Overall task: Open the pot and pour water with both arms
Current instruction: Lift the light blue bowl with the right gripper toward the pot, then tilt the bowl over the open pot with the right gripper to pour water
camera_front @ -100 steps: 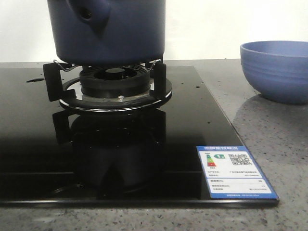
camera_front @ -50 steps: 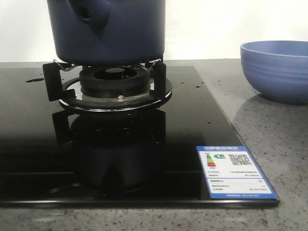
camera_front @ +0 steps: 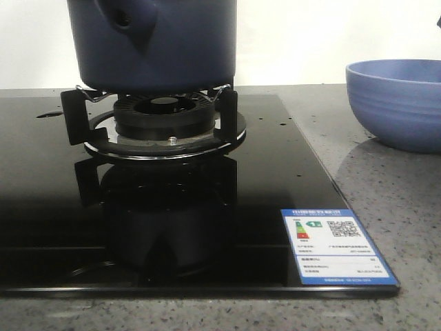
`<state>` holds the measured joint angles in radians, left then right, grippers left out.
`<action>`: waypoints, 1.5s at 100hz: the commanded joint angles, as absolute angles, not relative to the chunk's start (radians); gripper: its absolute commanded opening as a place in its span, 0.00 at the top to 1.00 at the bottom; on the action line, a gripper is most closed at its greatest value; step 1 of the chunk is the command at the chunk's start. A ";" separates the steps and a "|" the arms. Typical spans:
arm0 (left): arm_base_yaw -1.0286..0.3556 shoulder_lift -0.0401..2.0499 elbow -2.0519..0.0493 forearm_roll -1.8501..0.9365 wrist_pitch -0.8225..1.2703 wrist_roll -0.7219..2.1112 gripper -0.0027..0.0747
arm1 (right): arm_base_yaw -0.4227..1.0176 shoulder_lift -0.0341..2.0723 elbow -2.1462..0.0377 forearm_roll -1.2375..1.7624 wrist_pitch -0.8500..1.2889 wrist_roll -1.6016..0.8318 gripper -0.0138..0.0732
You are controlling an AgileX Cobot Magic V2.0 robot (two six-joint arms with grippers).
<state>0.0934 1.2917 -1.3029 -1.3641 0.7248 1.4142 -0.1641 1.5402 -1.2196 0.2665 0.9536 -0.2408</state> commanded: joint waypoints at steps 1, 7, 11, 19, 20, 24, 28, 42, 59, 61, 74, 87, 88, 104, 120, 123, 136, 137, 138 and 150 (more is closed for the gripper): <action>0.099 1.258 -1.343 -1.432 0.700 1.404 0.48 | -0.160 1.504 -1.283 0.300 0.958 -0.247 0.91; 0.099 1.258 -1.343 -1.430 0.696 1.404 0.49 | -0.146 1.504 -1.321 0.300 0.982 -0.247 0.91; 0.099 1.258 -1.343 -1.430 0.696 1.404 0.49 | -0.134 1.504 -1.356 0.300 1.002 -0.247 0.91; 0.099 1.258 -1.343 -1.430 0.696 1.404 0.49 | -0.108 1.506 -1.441 0.300 1.049 -0.247 0.91; 0.099 1.258 -1.343 -1.430 0.696 1.404 0.49 | -0.104 1.508 -1.448 0.300 1.057 -0.247 0.91; 0.099 1.258 -1.343 -1.430 0.695 1.404 0.49 | -0.091 1.513 -1.496 0.301 1.081 -0.247 0.91; 0.099 1.258 -1.343 -1.430 0.695 1.404 0.49 | -0.075 1.526 -1.539 0.304 1.111 -0.240 0.91; 0.099 1.258 -1.343 -1.430 0.695 1.404 0.49 | -0.019 1.584 -1.717 0.310 1.173 -0.216 0.91; 0.099 1.258 -1.343 -1.430 0.695 1.404 0.49 | 0.052 1.677 -1.948 0.312 1.238 -0.187 0.91; 0.099 1.258 -1.343 -1.430 0.695 1.404 0.49 | 0.061 1.688 -1.967 0.315 1.244 -0.185 0.91; 0.099 1.258 -1.343 -1.428 0.695 1.404 0.49 | 0.119 1.758 -2.134 0.319 1.263 -0.180 0.91; 0.099 1.258 -1.343 -1.428 0.695 1.404 0.49 | 0.174 1.806 -2.261 0.326 1.258 -0.164 0.91; 0.099 1.258 -1.343 -1.428 0.695 1.404 0.49 | 0.180 1.814 -2.271 0.329 1.253 -0.164 0.91; 0.099 1.258 -1.343 -1.428 0.692 1.404 0.49 | 0.235 1.836 -2.316 0.399 1.161 -0.164 0.91; 0.099 1.258 -1.343 -1.428 0.684 1.404 0.49 | 0.283 1.836 -2.314 0.407 1.068 -0.164 0.91; 0.099 1.258 -1.343 -1.428 0.681 1.404 0.49 | 0.290 1.836 -2.314 0.407 1.057 -0.164 0.91; 0.099 1.258 -1.343 -1.428 0.667 1.404 0.49 | 0.313 1.837 -2.291 0.405 0.998 -0.179 0.91; 0.099 1.258 -1.343 -1.428 0.667 1.404 0.49 | 0.314 1.837 -2.288 0.405 0.991 -0.184 0.91; 0.099 1.258 -1.343 -1.428 0.667 1.404 0.49 | 0.316 1.837 -2.285 0.405 0.987 -0.184 0.91; 0.099 1.258 -1.343 -1.428 0.665 1.404 0.49 | 0.328 1.837 -2.209 0.403 0.899 -0.199 0.89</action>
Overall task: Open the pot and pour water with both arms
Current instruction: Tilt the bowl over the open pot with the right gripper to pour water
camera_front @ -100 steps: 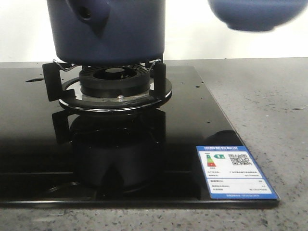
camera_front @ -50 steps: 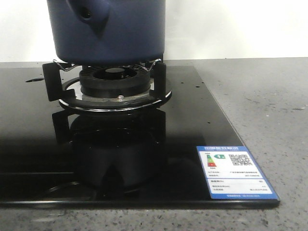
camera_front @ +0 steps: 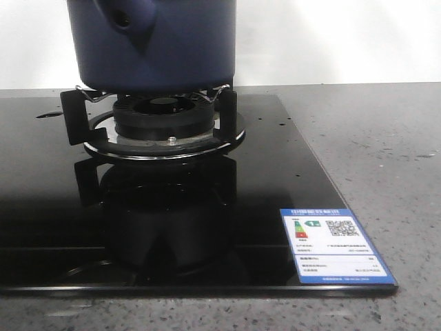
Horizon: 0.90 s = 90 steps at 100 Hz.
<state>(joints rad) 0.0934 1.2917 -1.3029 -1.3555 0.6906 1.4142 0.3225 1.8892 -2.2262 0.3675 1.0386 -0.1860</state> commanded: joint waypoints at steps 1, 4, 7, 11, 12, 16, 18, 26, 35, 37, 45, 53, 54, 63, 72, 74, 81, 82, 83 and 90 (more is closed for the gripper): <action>0.099 1.258 -1.343 -1.428 0.665 1.404 0.49 | 0.329 1.835 -2.204 0.403 0.884 -0.201 0.89; 0.099 1.258 -1.343 -1.428 0.663 1.404 0.49 | 0.332 1.833 -2.183 0.403 0.853 -0.206 0.89; 0.099 1.258 -1.343 -1.428 0.663 1.404 0.49 | 0.334 1.829 -2.156 0.403 0.820 -0.215 0.89; 0.099 1.258 -1.343 -1.428 0.661 1.404 0.49 | 0.343 1.820 -2.128 0.403 0.767 -0.235 0.89; 0.099 1.258 -1.343 -1.428 0.661 1.404 0.49 | 0.343 1.816 -2.118 0.403 0.749 -0.238 0.89; 0.099 1.258 -1.343 -1.428 0.661 1.404 0.49 | 0.352 1.803 -2.090 0.403 0.707 -0.257 0.89; 0.099 1.258 -1.343 -1.428 0.658 1.404 0.49 | 0.359 1.794 -2.073 0.403 0.683 -0.268 0.89; 0.099 1.258 -1.343 -1.426 0.650 1.404 0.49 | 0.375 1.765 -2.000 0.403 0.591 -0.297 0.89; 0.099 1.258 -1.343 -1.426 0.633 1.404 0.49 | 0.391 1.725 -1.905 0.403 0.473 -0.330 0.89; 0.099 1.258 -1.343 -1.426 0.630 1.404 0.49 | 0.396 1.714 -1.888 0.403 0.439 -0.336 0.89; 0.099 1.258 -1.343 -1.426 0.618 1.404 0.49 | 0.410 1.676 -1.792 0.403 0.319 -0.362 0.89; 0.099 1.258 -1.343 -1.426 0.613 1.404 0.49 | 0.423 1.652 -1.713 0.403 0.223 -0.387 0.89; 0.099 1.258 -1.343 -1.426 0.614 1.404 0.49 | 0.423 1.649 -1.700 0.403 0.204 -0.387 0.89; 0.099 1.258 -1.343 -1.426 0.614 1.404 0.49 | 0.442 1.627 -1.625 0.401 0.101 -0.413 0.89; 0.099 1.258 -1.343 -1.426 0.612 1.404 0.49 | 0.461 1.615 -1.571 0.384 0.000 -0.428 0.89; 0.099 1.258 -1.343 -1.426 0.612 1.404 0.49 | 0.465 1.611 -1.556 0.375 -0.031 -0.428 0.89; 0.099 1.258 -1.343 -1.426 0.612 1.404 0.49 | 0.480 1.601 -1.511 0.359 -0.131 -0.428 0.89; 0.099 1.258 -1.343 -1.426 0.612 1.404 0.49 | 0.480 1.602 -1.502 0.359 -0.151 -0.428 0.89; 0.099 1.258 -1.343 -1.426 0.612 1.404 0.49 | 0.482 1.599 -1.498 0.359 -0.160 -0.428 0.89; 0.099 1.258 -1.343 -1.426 0.612 1.404 0.49 | 0.493 1.592 -1.460 0.359 -0.241 -0.428 0.89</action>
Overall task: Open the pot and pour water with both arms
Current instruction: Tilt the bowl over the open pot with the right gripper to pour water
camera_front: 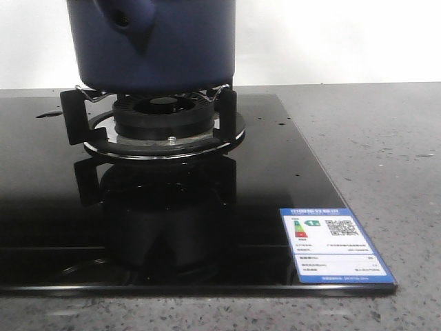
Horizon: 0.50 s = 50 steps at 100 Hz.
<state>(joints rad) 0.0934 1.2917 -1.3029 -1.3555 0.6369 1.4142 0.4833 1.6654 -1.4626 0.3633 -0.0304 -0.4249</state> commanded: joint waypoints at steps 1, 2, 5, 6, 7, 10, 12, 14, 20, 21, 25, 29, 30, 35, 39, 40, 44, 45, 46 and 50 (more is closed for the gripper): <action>0.099 1.258 -1.343 -1.426 0.612 1.404 0.49 | 0.495 1.592 -1.452 0.359 -0.248 -0.428 0.89; 0.099 1.258 -1.343 -1.426 0.612 1.404 0.49 | 0.497 1.592 -1.449 0.359 -0.264 -0.428 0.89; 0.099 1.258 -1.343 -1.426 0.612 1.404 0.49 | 0.501 1.590 -1.435 0.357 -0.292 -0.428 0.89; 0.099 1.258 -1.343 -1.426 0.612 1.404 0.49 | 0.501 1.588 -1.428 0.354 -0.299 -0.428 0.89; 0.099 1.258 -1.343 -1.426 0.612 1.404 0.49 | 0.504 1.587 -1.425 0.352 -0.313 -0.428 0.89; 0.099 1.258 -1.343 -1.426 0.612 1.404 0.49 | 0.509 1.586 -1.411 0.345 -0.342 -0.428 0.89; 0.099 1.258 -1.343 -1.426 0.612 1.404 0.49 | 0.512 1.583 -1.400 0.340 -0.365 -0.428 0.89; 0.099 1.258 -1.343 -1.426 0.612 1.404 0.49 | 0.517 1.581 -1.389 0.337 -0.388 -0.428 0.89; 0.099 1.258 -1.343 -1.426 0.612 1.404 0.49 | 0.528 1.575 -1.355 0.320 -0.453 -0.425 0.89; 0.099 1.258 -1.343 -1.426 0.612 1.404 0.49 | 0.532 1.573 -1.351 0.317 -0.469 -0.425 0.89; 0.099 1.258 -1.343 -1.426 0.612 1.404 0.49 | 0.540 1.568 -1.331 0.314 -0.515 -0.425 0.89; 0.099 1.258 -1.343 -1.426 0.612 1.404 0.49 | 0.545 1.566 -1.313 0.314 -0.549 -0.425 0.89; 0.099 1.258 -1.343 -1.426 0.612 1.404 0.49 | 0.548 1.564 -1.311 0.313 -0.563 -0.425 0.89; 0.099 1.258 -1.343 -1.426 0.612 1.404 0.49 | 0.557 1.564 -1.294 0.313 -0.609 -0.425 0.89; 0.099 1.258 -1.343 -1.426 0.612 1.404 0.49 | 0.563 1.564 -1.283 0.313 -0.647 -0.425 0.89; 0.099 1.258 -1.343 -1.426 0.612 1.404 0.49 | 0.563 1.564 -1.283 0.313 -0.653 -0.425 0.89; 0.099 1.258 -1.343 -1.426 0.612 1.404 0.49 | 0.570 1.564 -1.276 0.307 -0.682 -0.425 0.89; 0.099 1.258 -1.343 -1.426 0.612 1.404 0.49 | 0.570 1.564 -1.274 0.307 -0.686 -0.425 0.89; 0.099 1.258 -1.343 -1.426 0.612 1.404 0.49 | 0.570 1.564 -1.272 0.306 -0.693 -0.425 0.89; 0.099 1.258 -1.343 -1.426 0.612 1.404 0.49 | 0.574 1.564 -1.272 0.304 -0.704 -0.425 0.89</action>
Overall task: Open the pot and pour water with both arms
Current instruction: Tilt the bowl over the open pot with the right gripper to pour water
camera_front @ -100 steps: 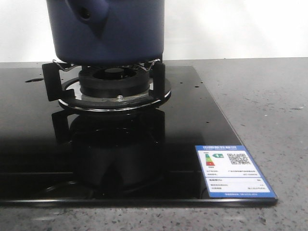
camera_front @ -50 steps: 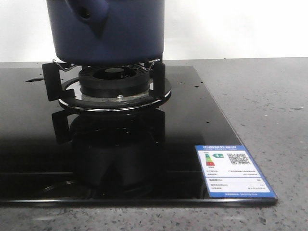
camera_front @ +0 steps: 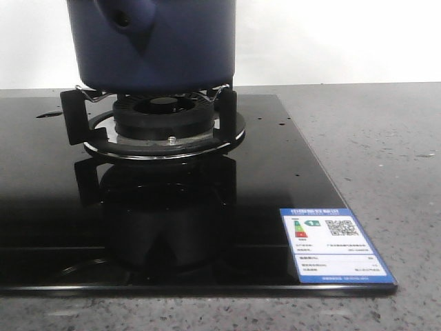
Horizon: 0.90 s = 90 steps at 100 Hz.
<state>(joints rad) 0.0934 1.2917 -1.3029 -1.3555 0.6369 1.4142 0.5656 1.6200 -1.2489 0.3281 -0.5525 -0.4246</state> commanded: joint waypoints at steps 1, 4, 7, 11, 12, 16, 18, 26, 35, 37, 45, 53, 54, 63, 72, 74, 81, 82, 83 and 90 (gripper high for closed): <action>0.099 1.258 -1.343 -1.426 0.612 1.404 0.49 | 0.574 1.564 -1.272 0.303 -0.708 -0.425 0.89; 0.099 1.258 -1.343 -1.426 0.612 1.404 0.49 | 0.576 1.564 -1.272 0.298 -0.718 -0.425 0.89; 0.099 1.258 -1.343 -1.426 0.612 1.404 0.49 | 0.578 1.564 -1.272 0.291 -0.726 -0.425 0.89; 0.099 1.258 -1.343 -1.426 0.612 1.404 0.49 | 0.578 1.564 -1.272 0.273 -0.743 -0.425 0.89; 0.099 1.258 -1.343 -1.426 0.612 1.404 0.49 | 0.578 1.564 -1.272 0.270 -0.743 -0.425 0.89; 0.099 1.258 -1.343 -1.426 0.612 1.404 0.49 | 0.578 1.564 -1.272 0.258 -0.755 -0.425 0.89; 0.099 1.258 -1.343 -1.426 0.612 1.404 0.49 | 0.578 1.564 -1.272 0.254 -0.764 -0.425 0.89; 0.099 1.258 -1.343 -1.426 0.612 1.404 0.49 | 0.578 1.564 -1.272 0.244 -0.802 -0.425 0.89; 0.099 1.258 -1.343 -1.426 0.612 1.404 0.49 | 0.578 1.564 -1.272 0.218 -0.846 -0.425 0.89; 0.099 1.258 -1.343 -1.426 0.612 1.404 0.49 | 0.578 1.564 -1.272 0.216 -0.853 -0.425 0.89; 0.099 1.258 -1.343 -1.426 0.612 1.404 0.49 | 0.578 1.564 -1.272 0.213 -0.875 -0.425 0.89; 0.099 1.258 -1.343 -1.426 0.612 1.404 0.49 | 0.578 1.564 -1.272 0.211 -0.896 -0.425 0.89; 0.099 1.258 -1.343 -1.426 0.612 1.404 0.49 | 0.578 1.564 -1.272 0.211 -0.899 -0.425 0.89; 0.099 1.258 -1.343 -1.426 0.612 1.404 0.49 | 0.578 1.564 -1.272 0.204 -0.934 -0.425 0.89; 0.099 1.258 -1.343 -1.426 0.612 1.404 0.49 | 0.578 1.564 -1.274 0.197 -0.954 -0.425 0.89; 0.099 1.258 -1.343 -1.426 0.612 1.404 0.49 | 0.578 1.564 -1.274 0.197 -0.956 -0.425 0.89; 0.099 1.258 -1.343 -1.426 0.612 1.404 0.49 | 0.578 1.564 -1.274 0.186 -0.966 -0.425 0.89; 0.099 1.258 -1.343 -1.426 0.612 1.404 0.49 | 0.578 1.564 -1.274 0.186 -0.968 -0.425 0.89; 0.099 1.258 -1.343 -1.426 0.612 1.404 0.49 | 0.578 1.564 -1.274 0.186 -0.968 -0.425 0.89; 0.099 1.258 -1.343 -1.426 0.612 1.404 0.49 | 0.578 1.564 -1.274 0.182 -0.972 -0.425 0.89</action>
